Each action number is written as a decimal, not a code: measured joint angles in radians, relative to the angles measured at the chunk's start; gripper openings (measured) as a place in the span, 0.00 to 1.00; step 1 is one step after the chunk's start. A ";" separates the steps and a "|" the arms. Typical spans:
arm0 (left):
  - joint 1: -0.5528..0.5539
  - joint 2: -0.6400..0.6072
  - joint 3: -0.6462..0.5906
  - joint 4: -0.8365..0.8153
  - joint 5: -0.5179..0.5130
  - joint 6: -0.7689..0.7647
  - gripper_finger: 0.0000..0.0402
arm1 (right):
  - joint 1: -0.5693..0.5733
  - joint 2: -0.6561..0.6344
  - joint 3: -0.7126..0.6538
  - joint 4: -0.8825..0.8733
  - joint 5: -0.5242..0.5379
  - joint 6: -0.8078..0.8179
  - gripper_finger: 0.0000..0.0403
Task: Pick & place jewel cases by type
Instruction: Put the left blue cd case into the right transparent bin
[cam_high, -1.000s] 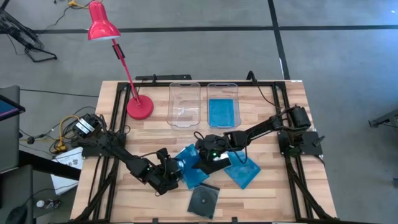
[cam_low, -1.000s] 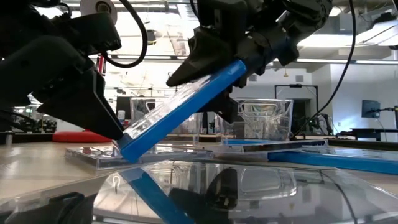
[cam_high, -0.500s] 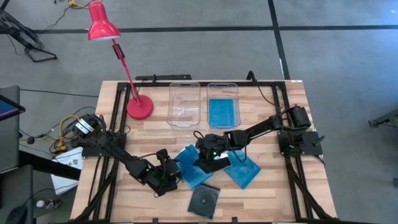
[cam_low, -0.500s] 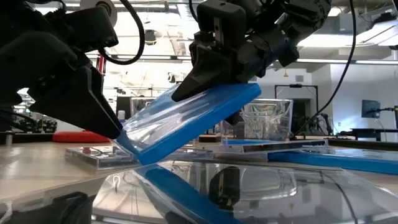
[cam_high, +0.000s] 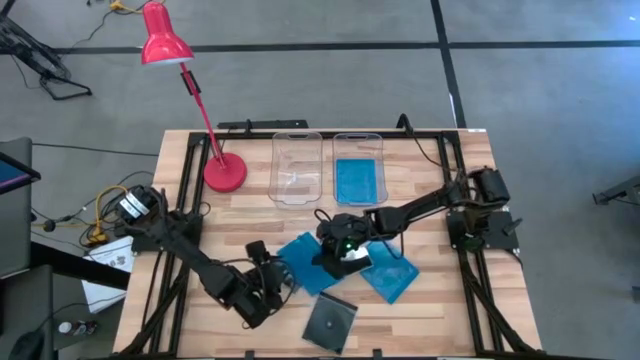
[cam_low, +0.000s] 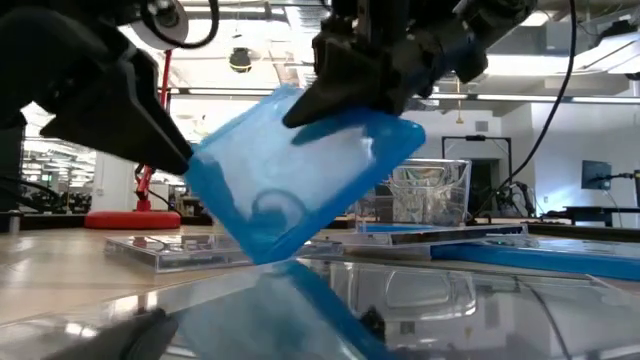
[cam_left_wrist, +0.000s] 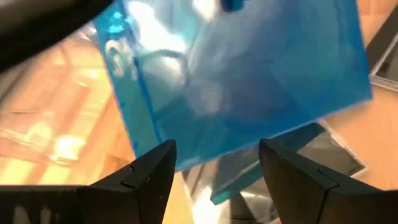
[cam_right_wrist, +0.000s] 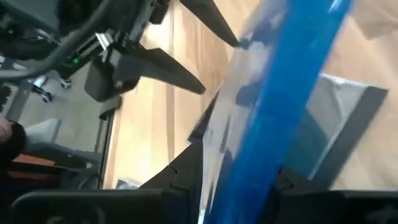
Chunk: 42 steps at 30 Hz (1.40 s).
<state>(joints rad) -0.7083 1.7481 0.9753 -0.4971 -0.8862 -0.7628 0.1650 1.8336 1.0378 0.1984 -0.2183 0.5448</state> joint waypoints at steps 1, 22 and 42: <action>-0.007 0.000 0.009 -0.022 -0.017 -0.012 0.56 | 0.001 -0.013 -0.001 -0.018 0.009 -0.007 0.19; -0.055 0.000 0.028 -0.223 -0.133 -0.210 0.56 | 0.016 -0.181 -0.001 -0.124 0.178 -0.109 0.04; -0.057 -0.001 0.028 -0.276 -0.129 -0.287 0.56 | -0.095 -0.627 -0.002 -0.556 0.618 -0.180 0.05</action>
<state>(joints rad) -0.7654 1.7473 1.0031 -0.7727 -1.0149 -1.0503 0.0696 1.2066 1.0363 -0.3574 0.4002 0.3649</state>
